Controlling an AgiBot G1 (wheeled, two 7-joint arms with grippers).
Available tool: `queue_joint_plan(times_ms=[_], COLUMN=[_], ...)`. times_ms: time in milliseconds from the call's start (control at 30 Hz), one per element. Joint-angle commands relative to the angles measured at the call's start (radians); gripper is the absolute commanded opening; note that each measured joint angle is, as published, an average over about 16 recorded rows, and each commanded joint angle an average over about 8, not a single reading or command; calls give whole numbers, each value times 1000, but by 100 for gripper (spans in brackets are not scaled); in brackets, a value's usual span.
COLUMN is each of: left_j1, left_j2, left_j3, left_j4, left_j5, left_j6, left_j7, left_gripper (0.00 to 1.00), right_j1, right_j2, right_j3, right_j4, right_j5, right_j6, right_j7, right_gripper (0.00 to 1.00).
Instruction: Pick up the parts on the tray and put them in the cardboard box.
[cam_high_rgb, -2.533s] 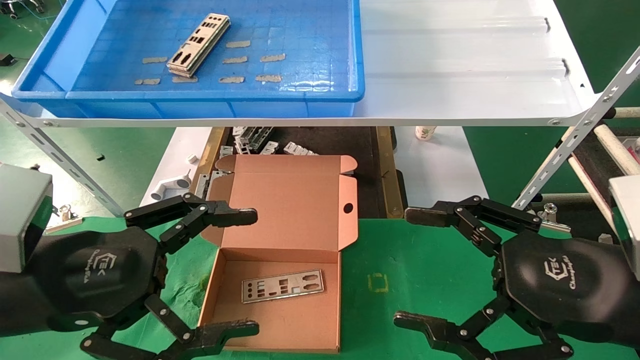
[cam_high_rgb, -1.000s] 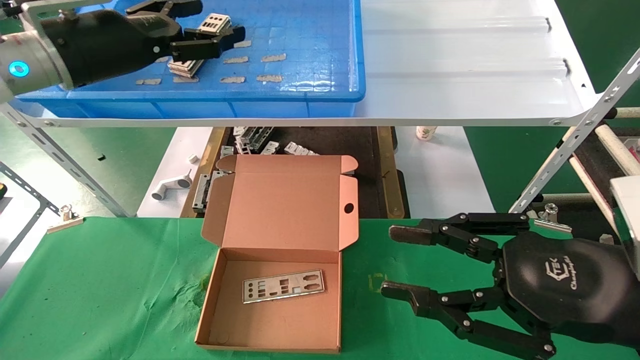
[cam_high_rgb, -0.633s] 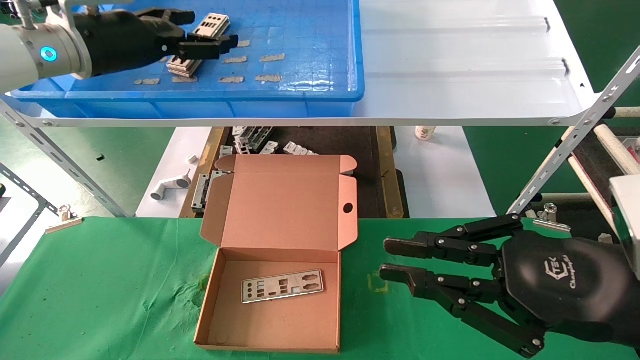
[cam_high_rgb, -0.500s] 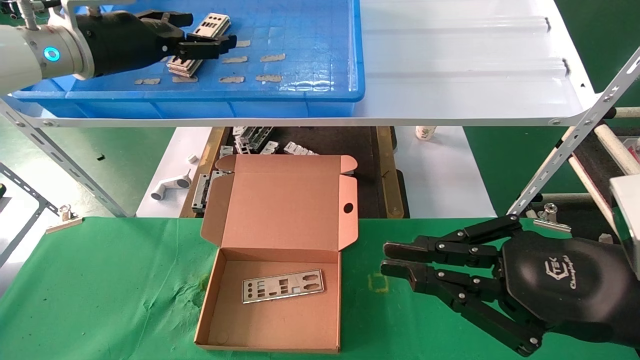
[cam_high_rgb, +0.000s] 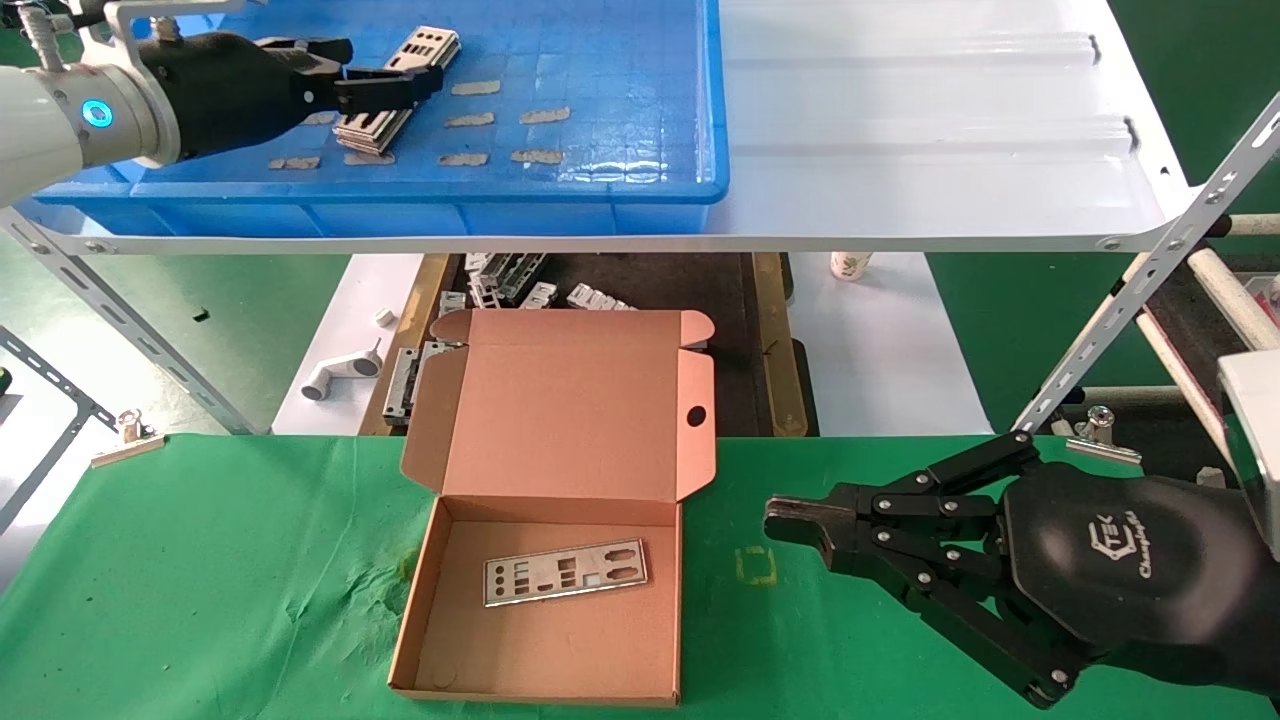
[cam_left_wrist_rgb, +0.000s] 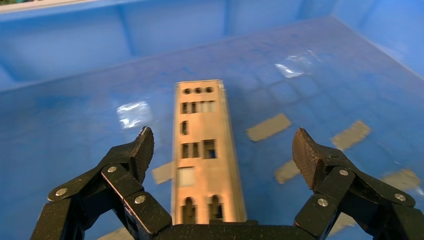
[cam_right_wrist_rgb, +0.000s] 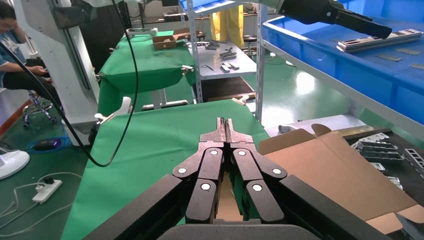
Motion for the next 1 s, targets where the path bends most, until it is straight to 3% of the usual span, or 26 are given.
queue_joint_plan(times_ms=[33,167,333,467,633,733,800,1000], left_j1=[-2,1,9,12,13,13,13,18], left_j2=[3,15,27,32,35,36,37,40], left_j3=[-1,-2,-4,-6,-6,-6,-7,-7], left_j4=[10,17,23,25,23,21,20,23], left_j5=[-2,-3,-5,-8,-9,-9,-9,-10], left_j6=[-18,-60,-84,-90,-97,-101,-104,-110], left_j7=[-4,-5,-11,-18,-22,-22,-23,-28], left_gripper=[100,97,83,61,20,5,0,0], right_j1=[0,0,0,0,0,0,0,0], right_j2=[0,0,0,0,0,0,0,0], right_j3=[0,0,0,0,0,0,0,0], right_j4=[0,0,0,0,0,0,0,0], right_j5=[0,0,0,0,0,0,0,0], right_j6=[0,0,0,0,0,0,0,0], right_j7=[0,0,0,0,0,0,0,0], right_gripper=[0,0,0,0,0,0,0,0])
